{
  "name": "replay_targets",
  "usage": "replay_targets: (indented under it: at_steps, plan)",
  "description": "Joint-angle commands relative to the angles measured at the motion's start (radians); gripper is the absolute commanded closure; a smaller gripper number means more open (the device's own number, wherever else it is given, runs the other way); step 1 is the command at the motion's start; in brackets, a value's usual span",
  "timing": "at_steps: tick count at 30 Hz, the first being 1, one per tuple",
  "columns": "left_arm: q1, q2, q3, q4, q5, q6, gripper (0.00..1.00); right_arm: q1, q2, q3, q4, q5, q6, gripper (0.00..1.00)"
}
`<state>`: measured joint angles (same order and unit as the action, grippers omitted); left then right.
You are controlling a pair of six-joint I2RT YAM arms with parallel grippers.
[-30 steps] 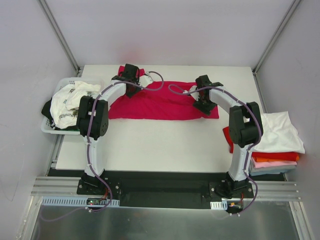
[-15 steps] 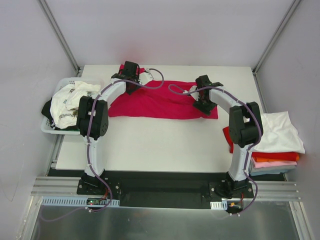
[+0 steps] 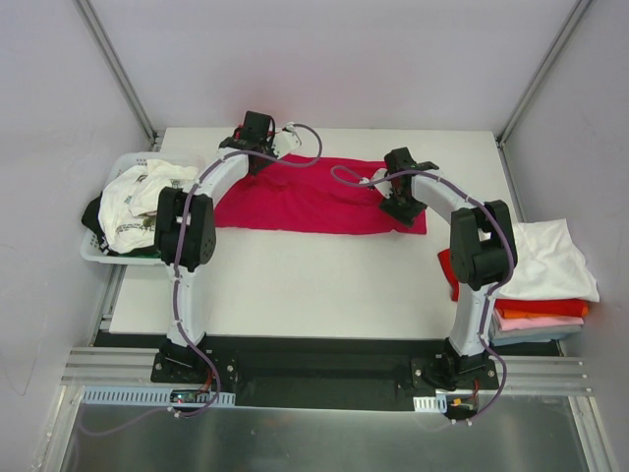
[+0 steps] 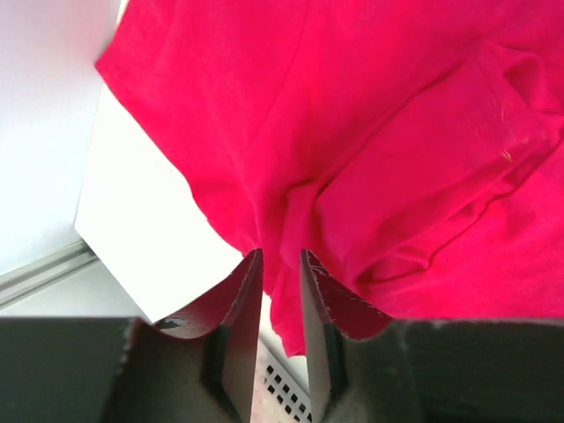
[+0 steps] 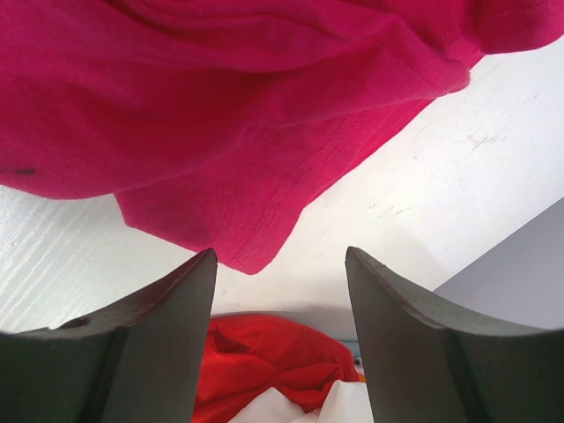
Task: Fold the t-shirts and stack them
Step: Fold the flattened tshirt in 1/3 of the way
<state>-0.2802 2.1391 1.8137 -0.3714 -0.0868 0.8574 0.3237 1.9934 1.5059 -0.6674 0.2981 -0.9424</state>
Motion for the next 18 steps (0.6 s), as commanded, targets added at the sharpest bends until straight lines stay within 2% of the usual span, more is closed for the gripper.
replay_targets:
  at_steps: [1, 8, 16, 18]
  plan:
    - [0.004, 0.036, 0.042, 0.005, -0.039, 0.019, 0.76, -0.003, -0.021, -0.001, -0.020, -0.013, 0.013, 0.36]
    - [0.007, 0.042, 0.036, 0.017, -0.054, 0.009, 0.72, -0.003, -0.027, -0.001, -0.021, -0.013, 0.013, 0.36]
    - [0.006, -0.070, -0.060, 0.023, 0.002, -0.054, 0.71, -0.006, -0.064, -0.016, 0.003, -0.008, 0.025, 0.35]
    - [0.006, -0.120, -0.112, 0.023, 0.018, -0.075, 0.66, -0.006, -0.074, -0.027, 0.020, -0.004, 0.027, 0.33]
